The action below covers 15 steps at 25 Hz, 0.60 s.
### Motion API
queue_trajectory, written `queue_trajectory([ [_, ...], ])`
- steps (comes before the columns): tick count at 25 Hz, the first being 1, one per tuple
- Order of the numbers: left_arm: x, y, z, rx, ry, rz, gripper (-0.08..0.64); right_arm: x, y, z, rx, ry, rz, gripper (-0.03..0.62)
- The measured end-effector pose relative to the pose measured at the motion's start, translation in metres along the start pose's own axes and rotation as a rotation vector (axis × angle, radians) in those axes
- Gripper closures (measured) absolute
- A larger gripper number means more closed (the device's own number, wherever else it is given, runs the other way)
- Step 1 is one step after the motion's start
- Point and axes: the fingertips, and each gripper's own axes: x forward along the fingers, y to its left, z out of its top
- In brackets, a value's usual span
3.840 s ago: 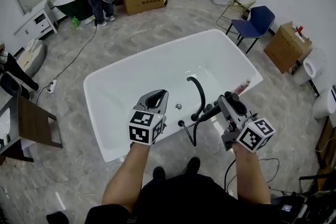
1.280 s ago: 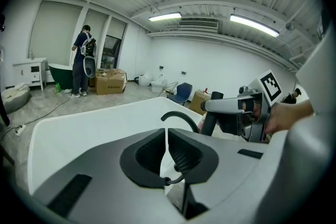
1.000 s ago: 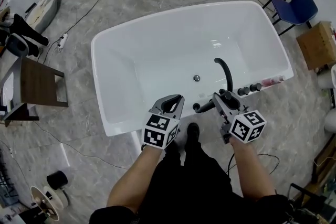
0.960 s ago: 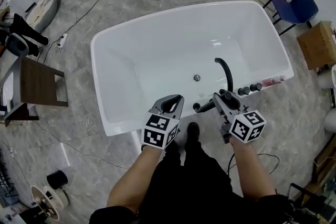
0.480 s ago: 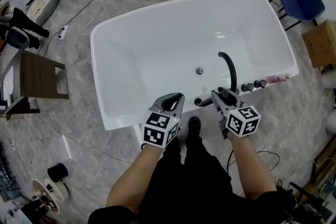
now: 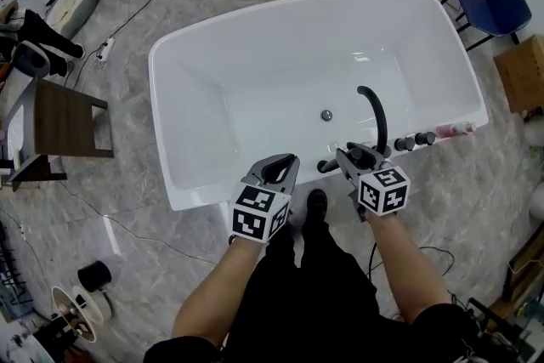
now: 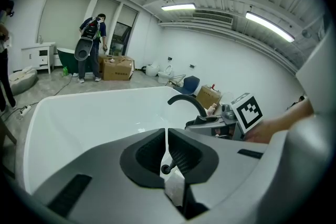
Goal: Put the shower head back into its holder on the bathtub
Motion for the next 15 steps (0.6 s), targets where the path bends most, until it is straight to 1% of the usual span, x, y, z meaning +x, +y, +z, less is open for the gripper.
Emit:
queue_trajectory([
  [3, 0.000, 0.002, -0.002, 0.005, 0.005, 0.007, 0.531, 0.010, -0.005, -0.010, -0.008, 0.032, -0.009, 0.446],
  [15, -0.001, 0.013, -0.013, -0.029, 0.021, 0.031, 0.531, 0.031, -0.018, -0.049, -0.028, 0.135, -0.037, 0.446],
])
